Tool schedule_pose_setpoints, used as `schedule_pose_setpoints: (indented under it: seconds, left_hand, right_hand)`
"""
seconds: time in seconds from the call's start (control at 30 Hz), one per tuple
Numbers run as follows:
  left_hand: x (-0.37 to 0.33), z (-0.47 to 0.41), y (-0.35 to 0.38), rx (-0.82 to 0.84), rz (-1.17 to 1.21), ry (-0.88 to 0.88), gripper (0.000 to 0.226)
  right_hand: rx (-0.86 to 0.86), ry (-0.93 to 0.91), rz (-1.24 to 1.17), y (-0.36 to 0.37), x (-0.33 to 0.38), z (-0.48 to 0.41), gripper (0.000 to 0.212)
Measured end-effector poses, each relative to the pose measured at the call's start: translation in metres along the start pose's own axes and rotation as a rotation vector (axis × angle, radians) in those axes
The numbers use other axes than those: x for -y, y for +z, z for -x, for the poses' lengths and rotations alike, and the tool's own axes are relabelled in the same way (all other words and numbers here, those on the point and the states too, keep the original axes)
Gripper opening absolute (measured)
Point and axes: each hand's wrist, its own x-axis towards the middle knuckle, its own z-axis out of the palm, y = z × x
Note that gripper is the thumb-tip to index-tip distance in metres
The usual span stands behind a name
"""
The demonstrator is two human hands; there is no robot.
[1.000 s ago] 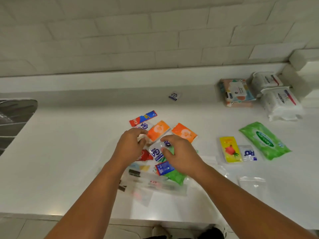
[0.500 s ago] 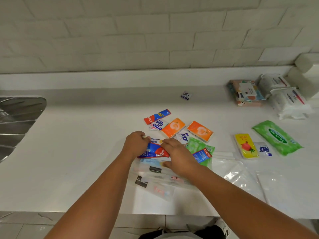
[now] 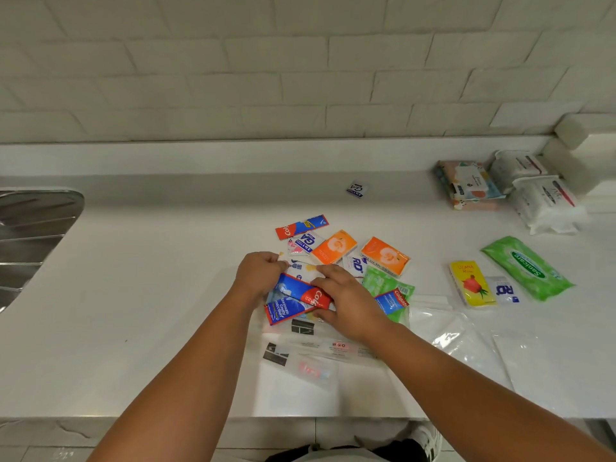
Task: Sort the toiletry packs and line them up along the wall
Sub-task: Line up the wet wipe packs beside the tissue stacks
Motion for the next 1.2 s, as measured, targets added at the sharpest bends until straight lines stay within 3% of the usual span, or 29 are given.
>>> schedule_pose_setpoints:
  seconds: [0.23, 0.53, 0.67, 0.83, 0.93, 1.13, 1.2]
  left_hand:
    - [-0.011, 0.001, -0.018, -0.129, 0.109, 0.12, 0.015]
    - [-0.037, 0.005, -0.039, -0.261, -0.003, 0.289, 0.015]
    - [-0.054, 0.014, -0.043, -0.298, -0.124, 0.456, 0.018]
    - [-0.092, 0.037, -0.032, -0.109, -0.232, 0.606, 0.009]
    - [-0.115, 0.05, -0.018, -0.005, -0.24, 0.667, 0.007]
    - [-0.159, 0.067, 0.023, 0.118, -0.114, 0.717, 0.008]
    - [-0.17, 0.065, 0.041, 0.133, -0.098, 0.725, 0.006]
  right_hand:
    - [0.015, 0.007, 0.024, -0.014, -0.002, 0.0, 0.059]
    - [0.168, 0.052, 0.104, -0.033, 0.001, -0.009, 0.064]
    - [0.067, 0.087, -0.028, -0.05, 0.0, -0.017, 0.071]
    - [-0.154, 0.104, -0.216, -0.085, -0.002, -0.033, 0.072]
    - [-0.17, 0.126, -0.337, -0.105, -0.006, -0.039, 0.069]
    - [-0.138, 0.18, -0.6, -0.133, -0.037, -0.027, 0.03]
    - [-0.156, 0.198, -0.636, -0.141, -0.053, -0.021, 0.026]
